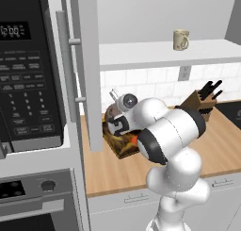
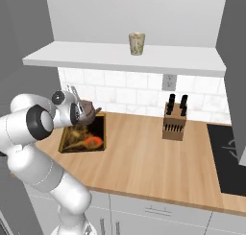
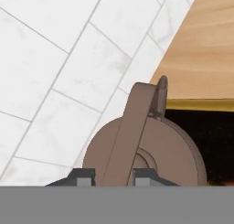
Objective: Pick the kettle from the counter and place it on the tray. Then pick the mug from the cabinet and place it on the tray. Then close the cabinet doors.
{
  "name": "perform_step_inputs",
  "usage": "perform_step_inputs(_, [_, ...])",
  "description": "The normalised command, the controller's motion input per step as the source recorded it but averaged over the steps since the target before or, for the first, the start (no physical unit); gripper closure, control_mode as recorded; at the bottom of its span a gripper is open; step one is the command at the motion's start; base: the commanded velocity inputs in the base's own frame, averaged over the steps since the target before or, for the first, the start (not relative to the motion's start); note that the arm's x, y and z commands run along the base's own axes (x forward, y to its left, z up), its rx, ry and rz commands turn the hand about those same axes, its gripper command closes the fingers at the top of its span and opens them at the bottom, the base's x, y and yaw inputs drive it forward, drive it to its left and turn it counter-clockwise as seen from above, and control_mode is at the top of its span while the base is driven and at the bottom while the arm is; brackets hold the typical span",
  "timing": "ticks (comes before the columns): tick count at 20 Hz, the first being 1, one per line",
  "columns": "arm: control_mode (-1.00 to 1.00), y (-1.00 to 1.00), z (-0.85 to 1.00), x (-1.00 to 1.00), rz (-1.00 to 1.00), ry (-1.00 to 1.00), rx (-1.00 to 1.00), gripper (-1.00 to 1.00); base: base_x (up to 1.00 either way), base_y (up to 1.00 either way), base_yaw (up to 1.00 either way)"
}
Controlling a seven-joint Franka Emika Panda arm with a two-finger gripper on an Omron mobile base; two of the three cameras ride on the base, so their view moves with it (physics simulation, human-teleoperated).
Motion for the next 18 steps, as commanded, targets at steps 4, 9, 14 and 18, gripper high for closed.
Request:
perform_step_inputs(4, [-1.00,0.02,-0.01,-0.01,0.00,0.02,0.00,1.00,0.00,0.00,0.00])
perform_step_inputs(9, [-1.00,0.00,0.05,-0.12,-0.05,0.04,0.00,1.00,0.00,0.00,0.00])
perform_step_inputs(14, [-1.00,-0.05,0.20,-0.03,-0.06,0.10,0.00,1.00,0.00,0.00,0.00])
perform_step_inputs(18, [-1.00,-0.02,0.28,0.00,-0.05,0.21,0.00,1.00,0.00,0.00,0.00])
